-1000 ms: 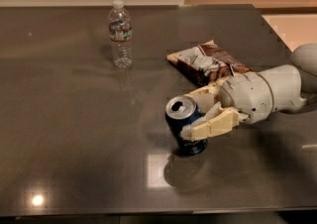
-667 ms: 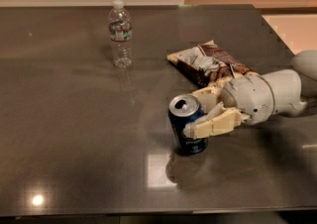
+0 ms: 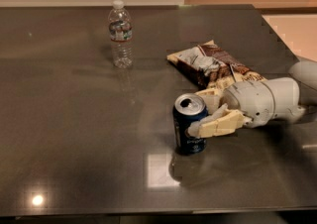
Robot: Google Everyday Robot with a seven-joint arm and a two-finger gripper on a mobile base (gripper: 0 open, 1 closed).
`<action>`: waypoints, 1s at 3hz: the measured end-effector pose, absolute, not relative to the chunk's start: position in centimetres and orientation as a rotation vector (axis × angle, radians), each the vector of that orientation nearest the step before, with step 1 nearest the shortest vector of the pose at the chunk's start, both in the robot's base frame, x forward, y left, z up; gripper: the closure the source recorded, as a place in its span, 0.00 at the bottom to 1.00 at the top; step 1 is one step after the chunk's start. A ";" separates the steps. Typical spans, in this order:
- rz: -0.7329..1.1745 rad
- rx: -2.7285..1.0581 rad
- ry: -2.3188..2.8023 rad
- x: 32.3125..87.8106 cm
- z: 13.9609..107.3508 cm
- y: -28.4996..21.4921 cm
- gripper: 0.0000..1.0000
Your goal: Place pepsi can upright
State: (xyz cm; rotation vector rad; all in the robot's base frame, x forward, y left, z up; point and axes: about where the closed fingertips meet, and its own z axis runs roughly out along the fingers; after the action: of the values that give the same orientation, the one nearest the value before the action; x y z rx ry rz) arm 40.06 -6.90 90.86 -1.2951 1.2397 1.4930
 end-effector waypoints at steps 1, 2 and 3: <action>1.501 -1.281 1.184 40.0 90.8 -7.1 1.00; 1.497 -1.279 1.174 40.0 90.3 -7.3 0.81; 1.483 -1.276 1.187 40.1 89.8 -7.6 0.58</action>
Offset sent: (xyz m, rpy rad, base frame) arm -0.0038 -0.0122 -0.0121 0.0697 -0.0307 0.0091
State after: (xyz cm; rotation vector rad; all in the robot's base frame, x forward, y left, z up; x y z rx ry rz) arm 40.06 -7.59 89.82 -1.2755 1.1871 1.4830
